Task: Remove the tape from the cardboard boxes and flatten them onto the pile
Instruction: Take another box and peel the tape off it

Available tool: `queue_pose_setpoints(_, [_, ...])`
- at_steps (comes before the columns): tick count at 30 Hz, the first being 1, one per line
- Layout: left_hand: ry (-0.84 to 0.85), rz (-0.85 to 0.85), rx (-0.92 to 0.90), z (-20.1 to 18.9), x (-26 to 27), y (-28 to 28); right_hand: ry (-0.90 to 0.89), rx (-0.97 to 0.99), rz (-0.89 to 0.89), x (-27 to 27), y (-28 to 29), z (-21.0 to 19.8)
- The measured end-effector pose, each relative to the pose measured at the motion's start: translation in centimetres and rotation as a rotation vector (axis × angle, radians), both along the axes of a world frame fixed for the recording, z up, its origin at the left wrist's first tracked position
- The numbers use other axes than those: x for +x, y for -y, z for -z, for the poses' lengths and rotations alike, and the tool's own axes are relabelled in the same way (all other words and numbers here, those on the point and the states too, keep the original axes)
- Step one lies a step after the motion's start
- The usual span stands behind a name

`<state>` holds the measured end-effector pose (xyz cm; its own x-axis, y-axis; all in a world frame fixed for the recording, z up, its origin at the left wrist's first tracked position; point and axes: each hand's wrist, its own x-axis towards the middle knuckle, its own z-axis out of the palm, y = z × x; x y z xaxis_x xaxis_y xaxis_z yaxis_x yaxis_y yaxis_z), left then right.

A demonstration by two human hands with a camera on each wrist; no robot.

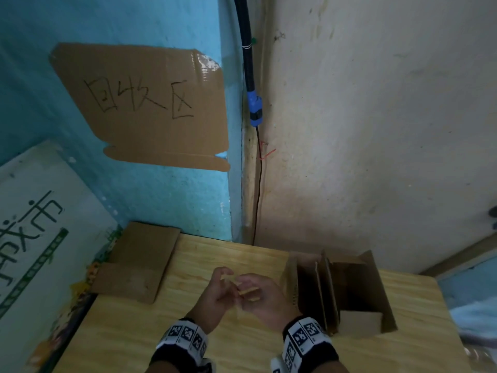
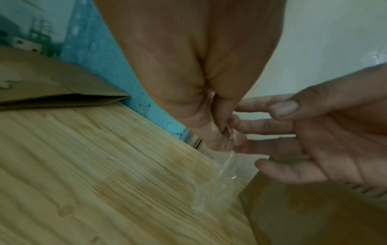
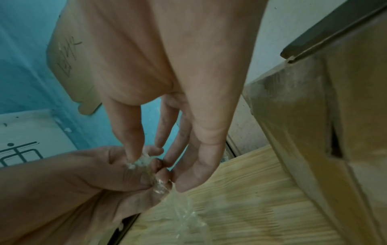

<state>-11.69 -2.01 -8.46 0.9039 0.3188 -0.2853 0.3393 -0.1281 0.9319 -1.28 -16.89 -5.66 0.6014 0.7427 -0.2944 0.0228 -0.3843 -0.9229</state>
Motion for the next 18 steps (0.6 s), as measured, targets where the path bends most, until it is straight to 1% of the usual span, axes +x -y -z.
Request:
queue_pose_setpoints(1, [-0.006, 0.025, 0.043, 0.2, 0.1, 0.0, -0.009, 0.005, 0.032, -0.2, 0.0, -0.1])
queue_pose_setpoints(3, [-0.033, 0.131, 0.163, 0.1, 0.3, 0.6, -0.023, 0.016, 0.074, -0.3, -0.2, -0.2])
queue_pose_setpoints(5, [-0.034, 0.206, 0.167, -0.3, 0.6, 1.4, 0.002, 0.034, 0.062, -0.4, -0.2, -0.5])
queue_pose_setpoints(8, [-0.058, 0.232, 0.073, -0.5, 0.6, 1.9, 0.014, 0.042, 0.015, -0.6, -0.1, -1.0])
queue_pose_setpoints(11, [-0.123, 0.222, -0.023, 0.0, 0.4, 2.1, 0.038, 0.041, 0.023, -0.6, 0.3, -0.7])
queue_pose_setpoints(14, [-0.142, 0.207, -0.062, 0.2, 0.2, 2.7, 0.083, -0.005, 0.003, -0.8, 0.3, -0.2])
queue_pose_setpoints(16, [-0.11, 0.164, -0.128, 0.2, 0.0, 2.8, 0.154, -0.039, -0.01, -0.9, 0.1, 0.1])
queue_pose_setpoints(18, [-0.081, 0.063, -0.259, 0.0, -0.3, 2.5, 0.211, -0.076, -0.02, -0.9, 0.2, 0.4])
